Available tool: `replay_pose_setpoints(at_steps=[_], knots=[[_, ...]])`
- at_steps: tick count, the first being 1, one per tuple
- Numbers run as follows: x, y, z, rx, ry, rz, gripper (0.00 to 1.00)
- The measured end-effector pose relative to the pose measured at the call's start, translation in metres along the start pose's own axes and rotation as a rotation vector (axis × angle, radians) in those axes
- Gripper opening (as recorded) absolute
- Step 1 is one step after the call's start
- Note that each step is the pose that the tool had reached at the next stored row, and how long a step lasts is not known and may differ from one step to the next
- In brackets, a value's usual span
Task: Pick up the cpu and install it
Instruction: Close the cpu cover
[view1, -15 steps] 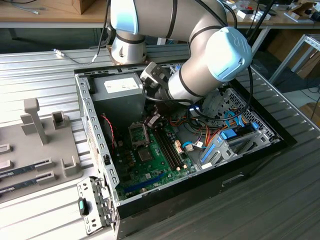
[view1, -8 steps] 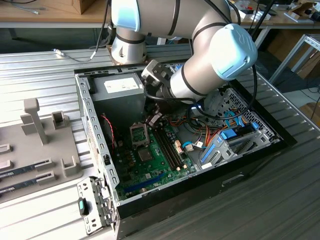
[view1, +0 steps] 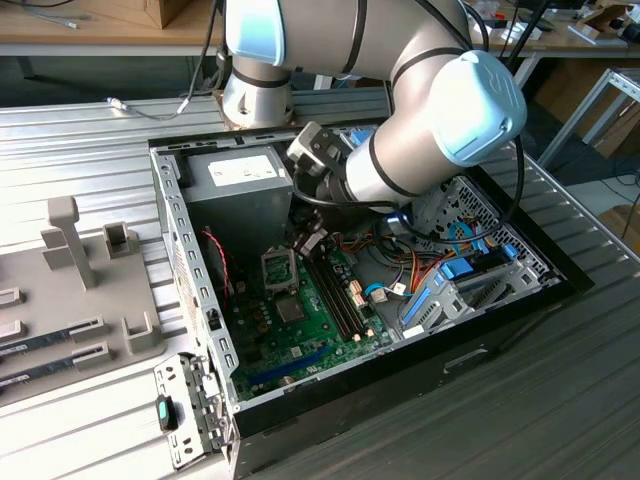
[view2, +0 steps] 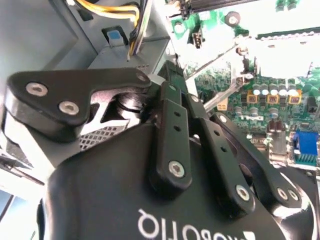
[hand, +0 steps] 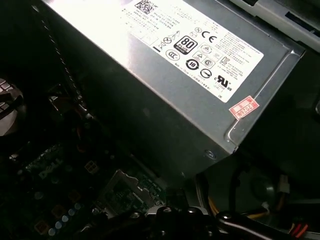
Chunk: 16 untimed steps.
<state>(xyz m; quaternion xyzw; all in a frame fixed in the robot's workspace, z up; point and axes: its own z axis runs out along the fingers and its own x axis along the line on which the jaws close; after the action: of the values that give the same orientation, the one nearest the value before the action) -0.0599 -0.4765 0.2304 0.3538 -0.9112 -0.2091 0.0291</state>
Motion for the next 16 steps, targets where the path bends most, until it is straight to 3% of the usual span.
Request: replay_pose_setpoints(at_steps=[16], knots=[[0.0, 0.0024, -0.0074, -0.0059, -0.005, -0.002, 0.11]])
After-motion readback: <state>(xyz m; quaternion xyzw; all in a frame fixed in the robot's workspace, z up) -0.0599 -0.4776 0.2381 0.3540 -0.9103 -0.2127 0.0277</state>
